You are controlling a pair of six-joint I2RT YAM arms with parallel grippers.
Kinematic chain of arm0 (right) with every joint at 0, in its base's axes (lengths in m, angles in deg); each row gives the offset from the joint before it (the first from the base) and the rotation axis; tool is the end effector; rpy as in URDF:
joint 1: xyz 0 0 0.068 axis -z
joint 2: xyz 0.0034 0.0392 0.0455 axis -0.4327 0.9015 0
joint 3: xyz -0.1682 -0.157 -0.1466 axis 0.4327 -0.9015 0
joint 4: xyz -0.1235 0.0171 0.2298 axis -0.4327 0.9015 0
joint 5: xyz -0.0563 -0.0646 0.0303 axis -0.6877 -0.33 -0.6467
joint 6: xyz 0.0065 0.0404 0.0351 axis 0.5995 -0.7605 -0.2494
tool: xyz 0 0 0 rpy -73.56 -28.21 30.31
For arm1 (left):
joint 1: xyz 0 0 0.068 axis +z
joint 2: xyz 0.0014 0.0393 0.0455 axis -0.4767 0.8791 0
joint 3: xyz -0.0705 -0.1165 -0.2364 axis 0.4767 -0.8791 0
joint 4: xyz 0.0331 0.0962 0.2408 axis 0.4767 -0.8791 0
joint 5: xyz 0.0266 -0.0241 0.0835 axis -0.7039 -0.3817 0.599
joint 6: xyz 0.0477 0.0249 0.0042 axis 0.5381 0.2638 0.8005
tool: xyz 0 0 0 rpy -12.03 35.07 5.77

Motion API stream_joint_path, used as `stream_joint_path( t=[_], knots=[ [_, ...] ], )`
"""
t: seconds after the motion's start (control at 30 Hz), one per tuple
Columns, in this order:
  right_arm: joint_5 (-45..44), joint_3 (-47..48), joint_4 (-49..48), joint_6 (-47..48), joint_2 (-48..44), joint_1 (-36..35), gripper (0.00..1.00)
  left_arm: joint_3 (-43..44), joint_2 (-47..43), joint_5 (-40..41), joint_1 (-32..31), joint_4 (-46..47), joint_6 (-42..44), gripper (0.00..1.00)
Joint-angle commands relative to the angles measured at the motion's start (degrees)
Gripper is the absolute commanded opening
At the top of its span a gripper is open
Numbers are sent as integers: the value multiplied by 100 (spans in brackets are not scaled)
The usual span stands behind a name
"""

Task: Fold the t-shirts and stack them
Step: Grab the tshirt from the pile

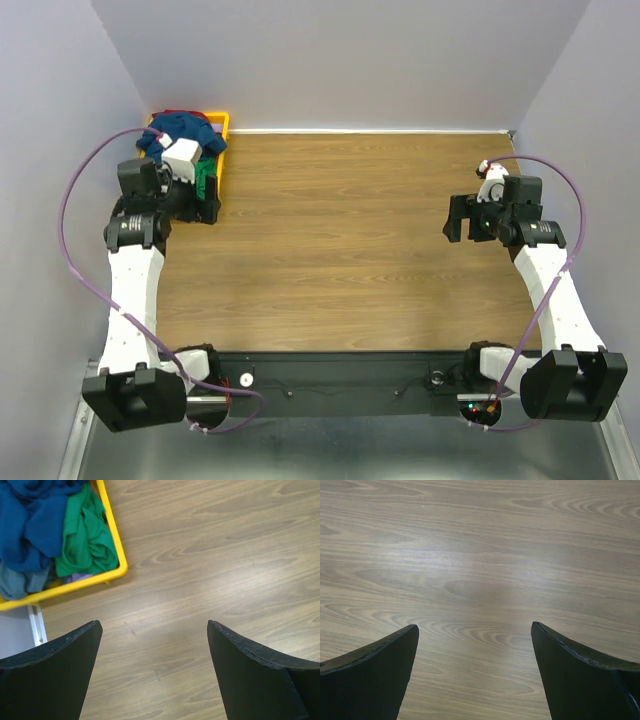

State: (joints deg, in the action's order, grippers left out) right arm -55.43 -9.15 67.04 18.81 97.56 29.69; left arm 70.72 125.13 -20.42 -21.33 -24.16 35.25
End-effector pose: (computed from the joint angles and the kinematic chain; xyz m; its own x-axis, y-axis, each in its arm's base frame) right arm 0.2322 -0.0069 0.3094 -0.6688 -0.0559 -0.7414 -0.1979 0.9746 0.1050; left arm 0.2302 0.0155 0.3789 -0.3438 0.2279 -0.9110 0.3317 0.9370 0.1092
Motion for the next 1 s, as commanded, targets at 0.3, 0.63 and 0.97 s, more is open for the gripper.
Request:
stream_joint_path(
  t=[0.3,0.63,0.97],
  knots=[
    [280,216,12,107,-20,-1,100,3477,2095,829,69,-164,425,99],
    [341,199,65,125,-20,-1,100,5183,4090,723,227,-59,162,98],
    [280,137,100,178,138,-1,100,5807,5664,951,236,494,-216,98]
  ],
)
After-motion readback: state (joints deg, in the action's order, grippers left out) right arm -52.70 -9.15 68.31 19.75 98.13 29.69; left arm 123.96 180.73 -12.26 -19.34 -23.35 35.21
